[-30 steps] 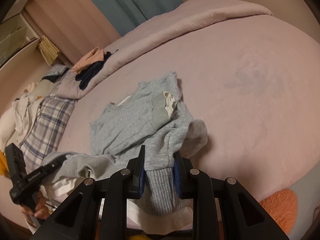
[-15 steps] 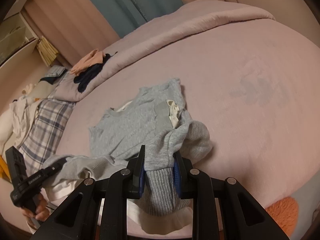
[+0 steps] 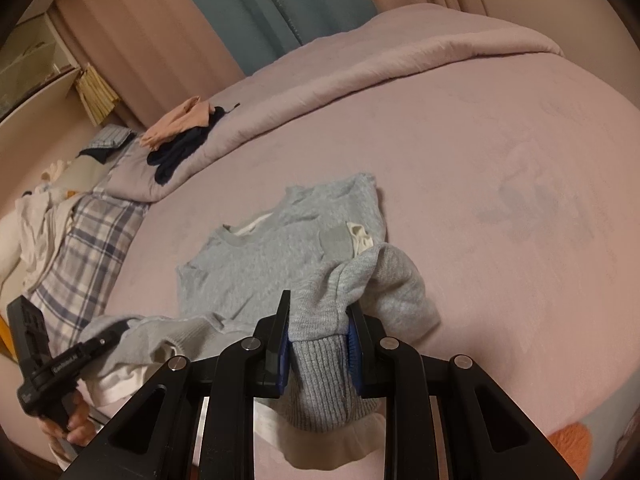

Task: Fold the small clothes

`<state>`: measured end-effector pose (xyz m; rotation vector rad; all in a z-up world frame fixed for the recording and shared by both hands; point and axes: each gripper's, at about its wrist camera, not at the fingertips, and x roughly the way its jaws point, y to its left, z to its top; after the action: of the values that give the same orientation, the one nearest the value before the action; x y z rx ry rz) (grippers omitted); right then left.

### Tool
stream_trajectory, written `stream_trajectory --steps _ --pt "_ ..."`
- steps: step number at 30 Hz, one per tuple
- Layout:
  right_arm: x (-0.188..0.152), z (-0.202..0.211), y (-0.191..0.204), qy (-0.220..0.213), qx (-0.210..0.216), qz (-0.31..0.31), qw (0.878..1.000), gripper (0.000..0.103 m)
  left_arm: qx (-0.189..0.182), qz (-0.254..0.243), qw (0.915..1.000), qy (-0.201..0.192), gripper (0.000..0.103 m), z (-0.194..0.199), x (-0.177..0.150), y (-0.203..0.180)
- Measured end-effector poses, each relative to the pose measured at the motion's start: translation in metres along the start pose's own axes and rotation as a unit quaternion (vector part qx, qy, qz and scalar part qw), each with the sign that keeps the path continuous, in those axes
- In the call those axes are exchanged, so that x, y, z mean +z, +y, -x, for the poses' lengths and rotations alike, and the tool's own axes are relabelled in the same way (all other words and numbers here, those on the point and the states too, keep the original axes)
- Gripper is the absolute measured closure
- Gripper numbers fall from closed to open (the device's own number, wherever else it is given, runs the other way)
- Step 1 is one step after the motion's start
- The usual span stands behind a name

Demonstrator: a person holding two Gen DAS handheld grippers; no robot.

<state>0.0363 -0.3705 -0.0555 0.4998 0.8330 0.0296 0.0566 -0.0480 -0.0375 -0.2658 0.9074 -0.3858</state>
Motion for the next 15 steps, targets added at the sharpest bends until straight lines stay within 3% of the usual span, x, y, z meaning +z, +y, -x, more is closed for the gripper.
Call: stream_trajectory --steps 10,15 --pt "0.023 -0.022 0.012 0.008 -0.005 0.020 1.000 0.078 0.012 0.010 0.9999 -0.001 0.090 -0.017 0.024 0.014" --pt "0.030 -0.046 0.013 0.025 -0.017 0.022 0.999 0.078 0.038 0.006 0.9991 0.017 0.090 -0.044 0.031 0.023"
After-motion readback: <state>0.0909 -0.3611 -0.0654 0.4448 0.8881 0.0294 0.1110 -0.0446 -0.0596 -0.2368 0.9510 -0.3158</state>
